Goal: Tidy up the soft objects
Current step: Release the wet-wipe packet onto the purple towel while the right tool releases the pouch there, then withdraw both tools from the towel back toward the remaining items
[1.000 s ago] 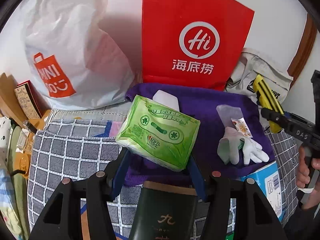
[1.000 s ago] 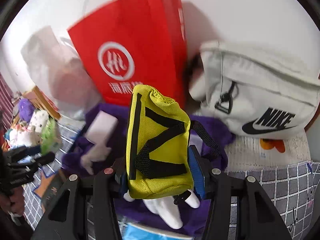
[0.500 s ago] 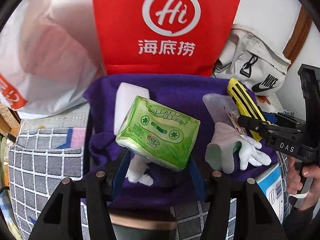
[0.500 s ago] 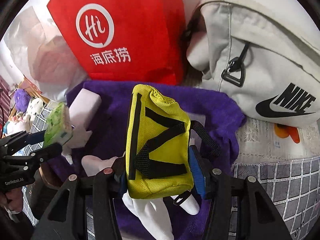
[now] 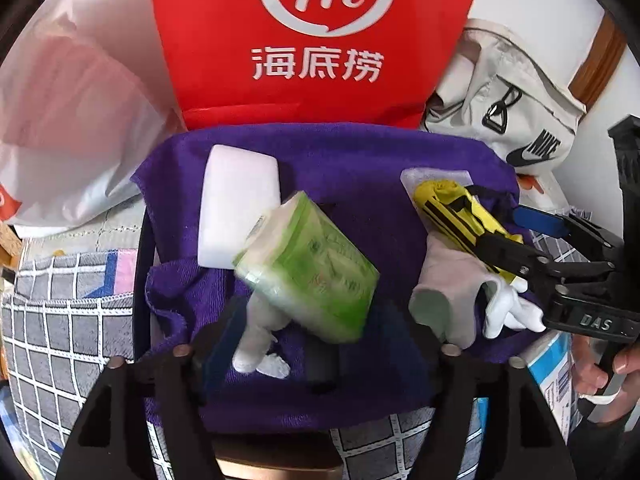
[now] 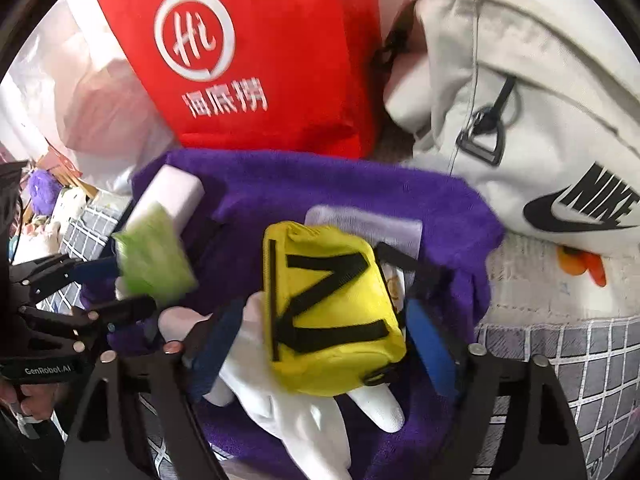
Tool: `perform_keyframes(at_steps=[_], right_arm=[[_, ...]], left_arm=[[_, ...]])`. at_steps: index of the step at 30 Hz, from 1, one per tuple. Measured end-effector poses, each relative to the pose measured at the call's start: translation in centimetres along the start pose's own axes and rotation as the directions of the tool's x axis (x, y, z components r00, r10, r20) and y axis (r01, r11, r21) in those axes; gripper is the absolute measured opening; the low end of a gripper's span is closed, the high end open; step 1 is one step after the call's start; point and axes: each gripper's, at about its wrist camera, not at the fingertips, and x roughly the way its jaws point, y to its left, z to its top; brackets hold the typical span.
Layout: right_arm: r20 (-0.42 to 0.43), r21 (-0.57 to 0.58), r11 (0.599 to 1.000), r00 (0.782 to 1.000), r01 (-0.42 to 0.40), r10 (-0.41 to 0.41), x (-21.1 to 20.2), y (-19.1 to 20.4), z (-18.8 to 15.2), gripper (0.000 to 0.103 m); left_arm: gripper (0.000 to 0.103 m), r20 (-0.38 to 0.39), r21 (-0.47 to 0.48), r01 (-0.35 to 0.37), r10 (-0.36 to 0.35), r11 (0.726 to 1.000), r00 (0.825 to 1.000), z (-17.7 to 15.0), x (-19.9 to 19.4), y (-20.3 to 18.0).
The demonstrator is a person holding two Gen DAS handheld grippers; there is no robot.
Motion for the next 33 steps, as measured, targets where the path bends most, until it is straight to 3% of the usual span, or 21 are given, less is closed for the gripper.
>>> perform_keyframes(at_steps=[9, 16, 20, 24, 27, 33], right_arm=[[0.088, 0.024, 0.999, 0.996, -0.034, 0.032, -4.7, 1.2, -0.7, 0.087], [0.136, 0.024, 1.000, 0.991, -0.002, -0.001, -8.7, 3.5, -3.1, 0.087], [0.153, 0.033, 0.999, 0.988, -0.018, 0.013, -10.8, 5.0, -5.5, 0.087], [0.143, 0.026, 1.000, 0.990, -0.006, 0.002, -12.6, 6.5, -8.3, 0.087], [0.109, 0.031, 0.998, 0.993, -0.057, 0.054, -13.6, 7.4, -10.8, 0.087], [0.090, -0.019, 1.000, 0.996, -0.018, 0.020, -15.6, 9.9, -16.5, 0.087]], left_arm=[[0.075, 0.060, -0.060, -0.020, 0.023, 0.998, 0.998, -1.3, -3.8, 2.0], [0.075, 0.170, -0.122, -0.053, 0.073, 0.991, 0.983, -3.8, -8.3, 2.9], [0.075, 0.215, -0.152, -0.034, 0.067, 0.988, 0.974, -5.9, -10.8, 3.3], [0.075, 0.210, -0.162, -0.016, 0.050, 0.987, 0.977, -8.2, -12.4, 3.4], [0.075, 0.208, -0.179, 0.002, 0.036, 0.984, 0.978, -10.3, -13.2, 3.5], [0.075, 0.211, -0.197, -0.017, 0.059, 0.980, 0.976, -14.6, -14.5, 3.3]])
